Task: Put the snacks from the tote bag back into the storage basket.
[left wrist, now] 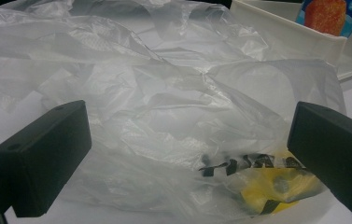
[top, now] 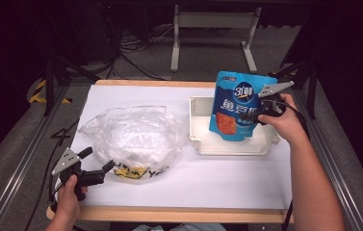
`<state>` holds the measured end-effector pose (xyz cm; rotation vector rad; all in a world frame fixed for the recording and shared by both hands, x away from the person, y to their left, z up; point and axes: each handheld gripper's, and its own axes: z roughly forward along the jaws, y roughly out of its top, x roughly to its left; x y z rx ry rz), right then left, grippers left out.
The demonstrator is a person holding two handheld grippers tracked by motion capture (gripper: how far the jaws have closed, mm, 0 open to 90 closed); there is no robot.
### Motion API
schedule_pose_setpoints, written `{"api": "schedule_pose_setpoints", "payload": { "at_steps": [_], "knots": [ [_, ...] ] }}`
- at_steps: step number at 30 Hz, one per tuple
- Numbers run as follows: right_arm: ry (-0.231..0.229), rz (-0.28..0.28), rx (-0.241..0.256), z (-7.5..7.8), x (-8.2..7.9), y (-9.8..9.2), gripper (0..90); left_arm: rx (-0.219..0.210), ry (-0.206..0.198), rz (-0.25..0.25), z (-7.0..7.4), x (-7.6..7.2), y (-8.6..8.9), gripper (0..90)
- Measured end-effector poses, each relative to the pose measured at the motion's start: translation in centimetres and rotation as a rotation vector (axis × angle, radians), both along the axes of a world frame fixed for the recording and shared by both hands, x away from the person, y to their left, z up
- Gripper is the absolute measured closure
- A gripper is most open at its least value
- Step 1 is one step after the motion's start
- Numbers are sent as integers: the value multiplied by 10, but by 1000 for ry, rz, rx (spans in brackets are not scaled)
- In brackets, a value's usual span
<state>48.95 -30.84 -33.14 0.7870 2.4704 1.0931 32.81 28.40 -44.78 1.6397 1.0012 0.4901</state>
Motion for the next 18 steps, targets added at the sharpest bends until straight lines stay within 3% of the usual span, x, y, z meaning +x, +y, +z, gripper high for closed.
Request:
{"api": "schedule_pose_setpoints", "payload": {
  "at_steps": [10, 18],
  "knots": [
    [-11, -38, 10, -4, -8, -9, 300, 0, 2, 3, 0, 0, 0, 4],
    [-22, -65, 73, 0, -19, -10, 241, -2, 5, 2, -1, 1, -1, 4]
  ]
}}
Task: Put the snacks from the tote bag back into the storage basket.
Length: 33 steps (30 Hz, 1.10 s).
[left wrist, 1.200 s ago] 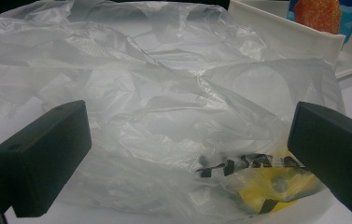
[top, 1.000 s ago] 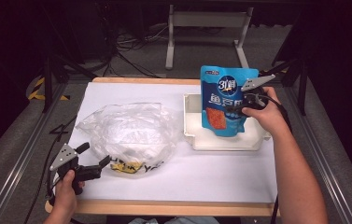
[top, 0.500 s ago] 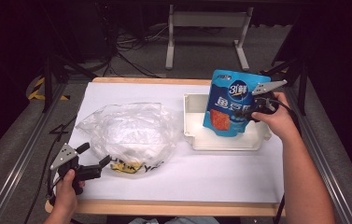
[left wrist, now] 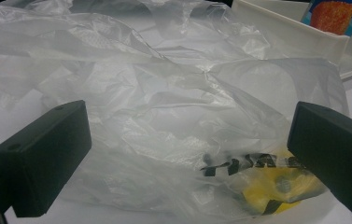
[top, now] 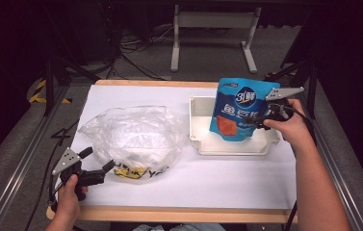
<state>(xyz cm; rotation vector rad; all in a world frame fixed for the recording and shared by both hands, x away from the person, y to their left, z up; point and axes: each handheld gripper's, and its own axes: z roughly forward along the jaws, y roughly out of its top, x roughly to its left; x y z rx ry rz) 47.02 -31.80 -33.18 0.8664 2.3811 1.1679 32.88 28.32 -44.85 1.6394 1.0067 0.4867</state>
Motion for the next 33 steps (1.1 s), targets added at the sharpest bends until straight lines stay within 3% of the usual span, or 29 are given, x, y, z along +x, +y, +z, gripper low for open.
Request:
{"api": "schedule_pose_setpoints", "payload": {
  "at_steps": [8, 16, 19, 21, 22, 33],
  "knots": [
    [-16, -13, 37, 4, -9, -6, 227, 11, 5, 3, -1, -1, 2, 4],
    [-40, -41, 60, 11, -20, -19, 215, 10, -21, 5, 1, -5, 1, 3],
    [-75, -91, 37, 17, -32, -25, 207, 21, -28, 2, 2, -6, 1, 4],
    [-81, -95, 38, 18, -34, -26, 207, 23, -30, 0, 2, -6, 0, 3],
    [-101, -115, 38, 23, -45, -27, 207, 25, -32, 4, 2, -7, 0, 3],
    [-140, -161, 68, 42, -87, -17, 205, 35, -48, 4, 4, -10, -1, 3]
  ]
}}
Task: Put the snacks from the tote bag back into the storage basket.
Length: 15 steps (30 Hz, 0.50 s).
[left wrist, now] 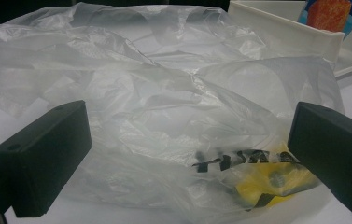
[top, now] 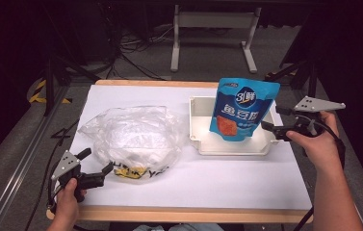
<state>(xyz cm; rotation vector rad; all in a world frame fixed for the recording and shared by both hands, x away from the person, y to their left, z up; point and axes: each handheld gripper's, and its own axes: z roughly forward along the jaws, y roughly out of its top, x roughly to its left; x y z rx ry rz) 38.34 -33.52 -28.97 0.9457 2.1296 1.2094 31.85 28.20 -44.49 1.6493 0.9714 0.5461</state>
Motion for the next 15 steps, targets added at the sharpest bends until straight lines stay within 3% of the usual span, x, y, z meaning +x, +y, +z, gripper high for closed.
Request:
{"api": "schedule_pose_setpoints", "payload": {
  "at_steps": [2, 15],
  "knots": [
    [-1, -7, -14, 1, -7, 5, 205, 1, -1, -2, 0, 0, 0, 3],
    [-41, 50, 46, -11, -42, 39, 205, 7, 1, -19, 1, 0, -1, 3]
  ]
}}
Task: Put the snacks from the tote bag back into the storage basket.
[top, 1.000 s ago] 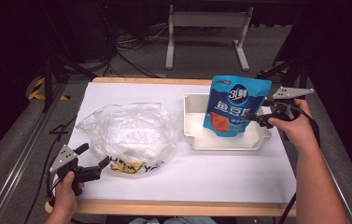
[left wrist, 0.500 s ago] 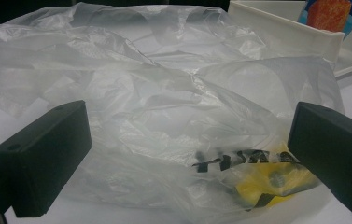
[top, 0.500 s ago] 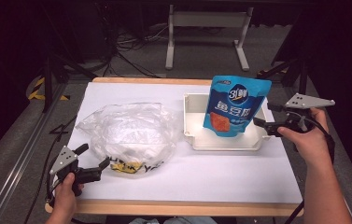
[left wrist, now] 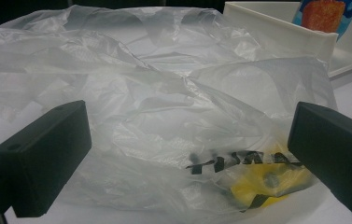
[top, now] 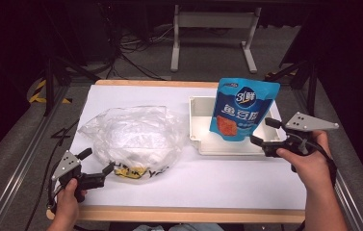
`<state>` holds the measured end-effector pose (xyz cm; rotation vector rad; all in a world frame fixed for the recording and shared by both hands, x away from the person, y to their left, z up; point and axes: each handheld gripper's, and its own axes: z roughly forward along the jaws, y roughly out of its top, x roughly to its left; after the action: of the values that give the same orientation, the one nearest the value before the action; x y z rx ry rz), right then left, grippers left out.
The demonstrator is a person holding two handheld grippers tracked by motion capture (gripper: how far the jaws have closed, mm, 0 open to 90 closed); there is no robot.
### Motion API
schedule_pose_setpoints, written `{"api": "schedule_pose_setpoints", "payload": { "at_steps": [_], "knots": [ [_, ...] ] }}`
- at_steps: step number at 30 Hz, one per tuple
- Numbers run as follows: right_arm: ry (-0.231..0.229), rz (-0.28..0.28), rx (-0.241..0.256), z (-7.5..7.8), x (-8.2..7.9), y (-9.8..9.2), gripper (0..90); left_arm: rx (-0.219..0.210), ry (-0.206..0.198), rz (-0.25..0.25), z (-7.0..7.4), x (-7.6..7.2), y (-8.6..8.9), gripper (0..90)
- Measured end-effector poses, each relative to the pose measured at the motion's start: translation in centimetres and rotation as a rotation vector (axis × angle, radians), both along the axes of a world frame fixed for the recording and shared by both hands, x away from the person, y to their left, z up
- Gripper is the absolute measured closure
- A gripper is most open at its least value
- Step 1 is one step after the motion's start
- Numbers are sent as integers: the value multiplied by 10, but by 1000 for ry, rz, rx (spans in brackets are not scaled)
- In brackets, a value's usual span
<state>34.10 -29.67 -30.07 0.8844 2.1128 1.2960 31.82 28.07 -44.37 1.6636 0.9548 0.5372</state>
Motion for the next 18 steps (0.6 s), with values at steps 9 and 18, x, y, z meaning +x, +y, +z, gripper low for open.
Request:
{"api": "schedule_pose_setpoints", "payload": {
  "at_steps": [9, 18],
  "knots": [
    [-26, 96, 26, -19, -7, 23, 205, -2, -7, -3, 0, 1, -2, 3],
    [-41, 149, 36, -52, -8, 38, 205, 9, -2, -6, -1, 1, -3, 3]
  ]
}}
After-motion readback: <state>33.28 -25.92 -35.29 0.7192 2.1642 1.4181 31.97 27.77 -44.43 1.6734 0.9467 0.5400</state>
